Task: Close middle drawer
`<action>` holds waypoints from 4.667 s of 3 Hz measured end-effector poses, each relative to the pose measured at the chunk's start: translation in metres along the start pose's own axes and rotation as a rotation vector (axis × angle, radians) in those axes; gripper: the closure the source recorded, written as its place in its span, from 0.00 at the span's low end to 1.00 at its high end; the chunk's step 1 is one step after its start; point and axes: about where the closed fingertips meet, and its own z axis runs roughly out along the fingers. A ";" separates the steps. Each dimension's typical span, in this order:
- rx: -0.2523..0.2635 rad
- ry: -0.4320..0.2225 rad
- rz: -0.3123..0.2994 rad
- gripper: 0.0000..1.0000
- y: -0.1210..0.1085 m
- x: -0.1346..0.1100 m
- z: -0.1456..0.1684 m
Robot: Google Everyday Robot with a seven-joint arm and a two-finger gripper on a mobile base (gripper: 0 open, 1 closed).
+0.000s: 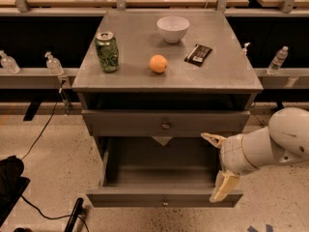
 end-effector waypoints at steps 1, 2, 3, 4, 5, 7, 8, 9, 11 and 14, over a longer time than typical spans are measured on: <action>-0.081 -0.063 0.037 0.00 0.038 0.029 0.048; -0.114 -0.089 0.093 0.19 0.090 0.065 0.096; -0.035 -0.047 0.148 0.49 0.115 0.097 0.128; -0.011 0.011 0.218 0.72 0.120 0.120 0.147; -0.003 0.013 0.220 0.96 0.118 0.120 0.148; 0.137 -0.154 0.354 1.00 0.133 0.124 0.238; 0.212 -0.215 0.413 1.00 0.126 0.133 0.265; 0.275 -0.202 0.438 1.00 0.112 0.149 0.275; 0.302 -0.212 0.453 1.00 0.073 0.161 0.305; 0.349 -0.244 0.389 1.00 0.008 0.147 0.295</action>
Offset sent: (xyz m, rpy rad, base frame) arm -0.0815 -0.0079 -0.1999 0.1097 0.1793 -0.0534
